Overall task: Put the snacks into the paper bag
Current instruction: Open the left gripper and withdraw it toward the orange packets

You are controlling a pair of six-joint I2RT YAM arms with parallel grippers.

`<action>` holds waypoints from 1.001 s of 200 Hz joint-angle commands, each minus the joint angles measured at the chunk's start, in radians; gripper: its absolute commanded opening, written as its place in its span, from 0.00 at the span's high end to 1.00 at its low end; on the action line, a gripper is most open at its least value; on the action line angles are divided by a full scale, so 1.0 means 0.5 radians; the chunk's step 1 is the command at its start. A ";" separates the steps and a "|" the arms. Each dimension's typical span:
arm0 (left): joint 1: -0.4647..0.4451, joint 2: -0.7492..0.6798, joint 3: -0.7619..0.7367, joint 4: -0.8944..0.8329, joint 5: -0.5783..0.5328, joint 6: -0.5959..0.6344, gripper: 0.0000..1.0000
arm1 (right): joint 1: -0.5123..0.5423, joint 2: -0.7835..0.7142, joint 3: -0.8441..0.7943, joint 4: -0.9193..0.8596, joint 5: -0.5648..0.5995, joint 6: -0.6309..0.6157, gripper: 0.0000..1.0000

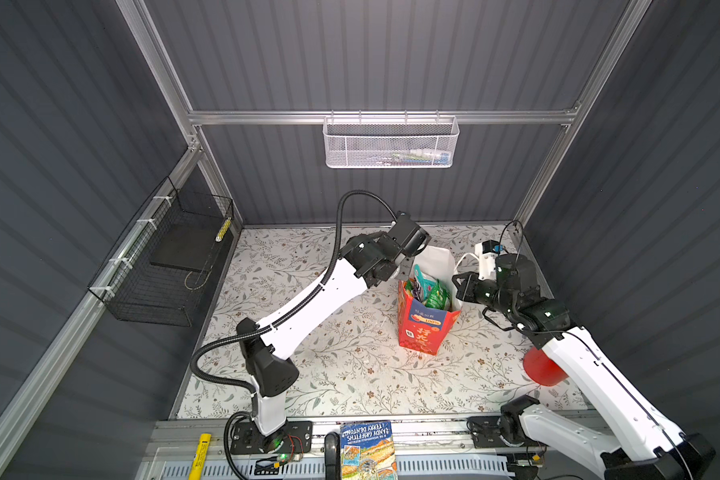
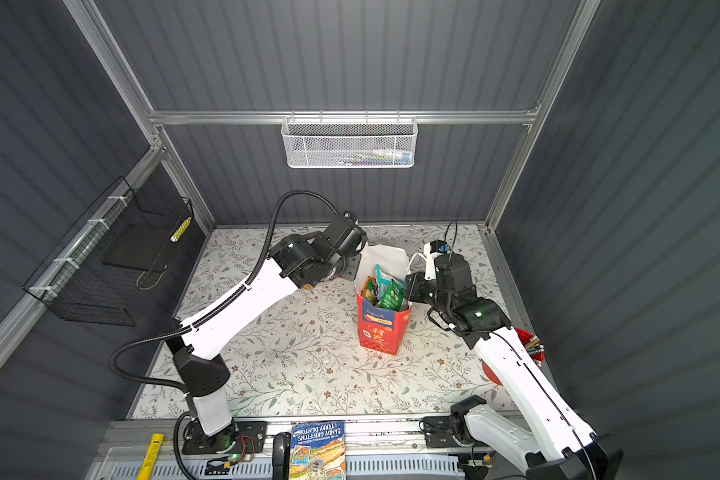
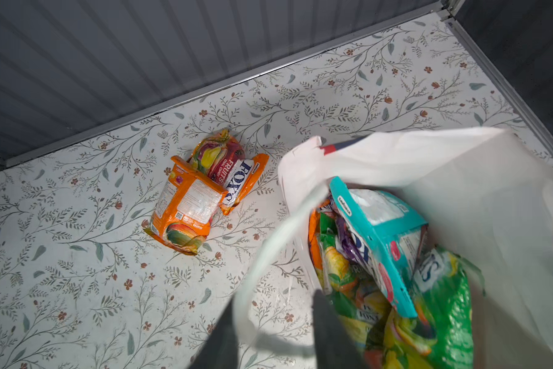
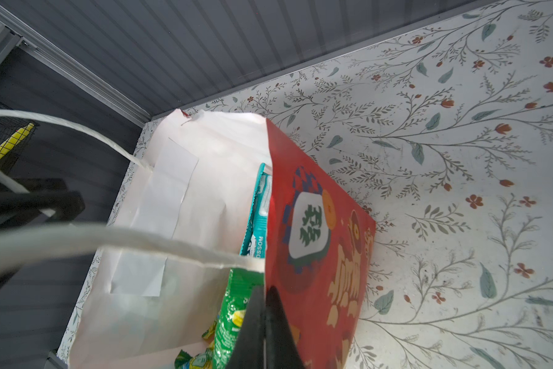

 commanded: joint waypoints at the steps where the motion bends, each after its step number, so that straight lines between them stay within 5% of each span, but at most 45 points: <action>1: 0.009 0.076 0.360 -0.056 0.201 0.074 1.00 | -0.001 0.029 0.049 0.069 0.001 -0.043 1.00; 20: 0.002 0.140 0.641 -0.040 0.520 0.071 1.00 | -0.001 0.113 0.153 0.033 -0.035 -0.045 1.00; 36: -0.042 0.067 0.666 0.030 0.533 0.056 1.00 | -0.002 0.156 0.269 0.010 -0.077 -0.033 1.00; 112: -0.081 -0.518 -0.603 0.591 0.345 -0.007 1.00 | -0.003 0.209 0.286 -0.007 0.039 -0.039 1.00; 124: -0.070 -0.547 -0.629 0.575 0.325 -0.014 0.81 | -0.001 0.178 0.239 0.031 0.029 -0.030 1.00; 140: -0.071 -0.598 -0.628 0.566 0.346 0.003 0.42 | -0.002 0.159 0.192 0.031 0.052 -0.028 1.00; 163: -0.070 -0.734 -0.678 0.592 0.380 0.036 0.07 | -0.003 0.108 0.130 0.053 0.084 -0.032 1.00; 171: -0.070 -0.785 -0.704 0.599 0.398 0.048 0.00 | -0.001 0.094 0.129 0.038 0.098 -0.042 1.00; 200: -0.070 -1.042 -0.898 0.730 0.509 0.081 0.00 | -0.004 0.024 0.090 0.040 0.157 -0.042 1.00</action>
